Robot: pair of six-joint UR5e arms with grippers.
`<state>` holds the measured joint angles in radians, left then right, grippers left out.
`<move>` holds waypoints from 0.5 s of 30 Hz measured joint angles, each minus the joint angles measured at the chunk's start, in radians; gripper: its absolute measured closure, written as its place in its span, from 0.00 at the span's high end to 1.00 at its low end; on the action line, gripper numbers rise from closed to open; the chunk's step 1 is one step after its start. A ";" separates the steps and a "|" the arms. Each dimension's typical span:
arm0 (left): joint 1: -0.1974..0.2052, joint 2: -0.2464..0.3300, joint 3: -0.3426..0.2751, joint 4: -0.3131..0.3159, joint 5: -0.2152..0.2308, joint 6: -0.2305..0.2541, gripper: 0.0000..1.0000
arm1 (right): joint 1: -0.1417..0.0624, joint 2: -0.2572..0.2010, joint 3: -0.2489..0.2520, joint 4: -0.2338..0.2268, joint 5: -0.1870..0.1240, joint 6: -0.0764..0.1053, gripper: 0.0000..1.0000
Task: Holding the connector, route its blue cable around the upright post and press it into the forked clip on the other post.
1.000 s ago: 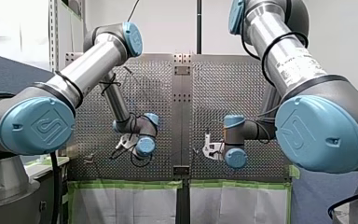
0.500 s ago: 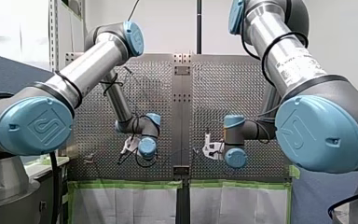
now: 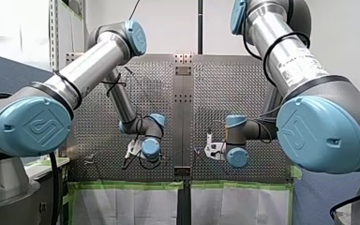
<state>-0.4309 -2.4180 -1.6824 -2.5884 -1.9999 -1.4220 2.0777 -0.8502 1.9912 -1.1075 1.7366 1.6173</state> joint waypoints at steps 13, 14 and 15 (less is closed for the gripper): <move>-0.040 0.000 0.000 -0.084 0.106 -0.108 1.00 | 0.008 -0.013 -0.015 0.041 0.000 -0.013 0.00; -0.042 0.000 0.000 -0.084 0.114 -0.115 1.00 | 0.008 -0.016 -0.016 0.044 0.000 -0.013 0.00; -0.045 0.000 0.000 -0.084 0.121 -0.122 1.00 | 0.008 -0.018 -0.016 0.045 0.000 -0.013 0.00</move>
<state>-0.4759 -2.4180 -1.6824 -2.6725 -1.8790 -1.5444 2.0857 -0.8682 1.9755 -1.0622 1.7366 1.6040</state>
